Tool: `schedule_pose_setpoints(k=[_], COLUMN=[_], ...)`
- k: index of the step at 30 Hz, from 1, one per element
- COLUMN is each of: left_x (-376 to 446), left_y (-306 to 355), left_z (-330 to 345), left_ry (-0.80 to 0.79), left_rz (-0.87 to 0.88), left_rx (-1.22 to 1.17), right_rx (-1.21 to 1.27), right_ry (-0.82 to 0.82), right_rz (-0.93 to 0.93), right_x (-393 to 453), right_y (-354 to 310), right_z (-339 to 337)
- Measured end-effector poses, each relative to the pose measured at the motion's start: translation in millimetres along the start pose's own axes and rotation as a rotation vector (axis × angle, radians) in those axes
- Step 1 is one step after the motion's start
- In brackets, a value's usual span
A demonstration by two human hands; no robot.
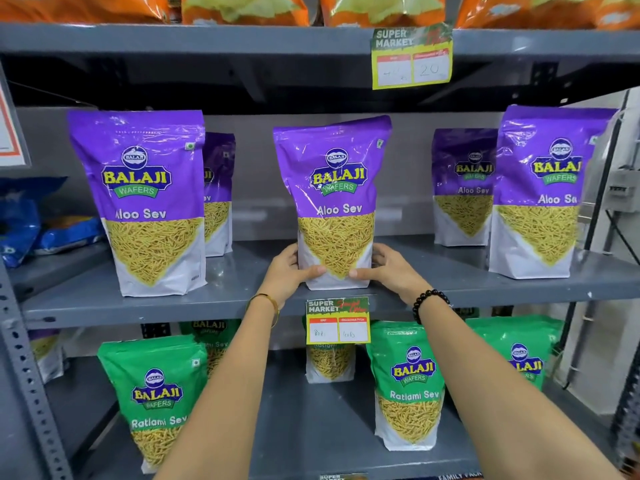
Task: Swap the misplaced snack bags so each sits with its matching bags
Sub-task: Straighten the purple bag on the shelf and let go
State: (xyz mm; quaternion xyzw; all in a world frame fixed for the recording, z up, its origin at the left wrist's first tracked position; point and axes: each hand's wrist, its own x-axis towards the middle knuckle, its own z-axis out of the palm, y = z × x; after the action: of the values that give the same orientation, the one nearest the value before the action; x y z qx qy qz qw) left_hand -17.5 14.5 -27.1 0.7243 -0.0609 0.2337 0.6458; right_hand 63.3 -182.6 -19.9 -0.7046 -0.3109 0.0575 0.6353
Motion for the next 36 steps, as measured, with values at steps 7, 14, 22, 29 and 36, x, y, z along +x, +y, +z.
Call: schedule_pose_setpoints(k=[7,14,22,29,36], left_x=[0.0,-0.2,-3.1,-1.7,-25.0], left_y=[-1.2,-1.7,1.3,1.1,-3.9], left_z=[-3.3,-3.3,-2.2,-6.4,15.7], left_ry=[0.018,0.032,0.013,0.090,0.378], left_rz=[-0.002,-0.002,0.005,-0.036,0.121], left_rx=[0.001,-0.005,-0.015,-0.009,0.193], right_rx=[-0.033,-0.030,-0.031,-0.003,-0.188], right_ry=[0.001,0.012,0.018,0.031,0.450], right_rz=[0.010,0.002,0.002,-0.055,-0.173], right_x=[-0.3,-0.1,0.2,-1.6,-27.9], right_y=[2.0,2.7,2.9,3.6,15.4], right_z=[2.1,1.8,2.1,2.6,22.7])
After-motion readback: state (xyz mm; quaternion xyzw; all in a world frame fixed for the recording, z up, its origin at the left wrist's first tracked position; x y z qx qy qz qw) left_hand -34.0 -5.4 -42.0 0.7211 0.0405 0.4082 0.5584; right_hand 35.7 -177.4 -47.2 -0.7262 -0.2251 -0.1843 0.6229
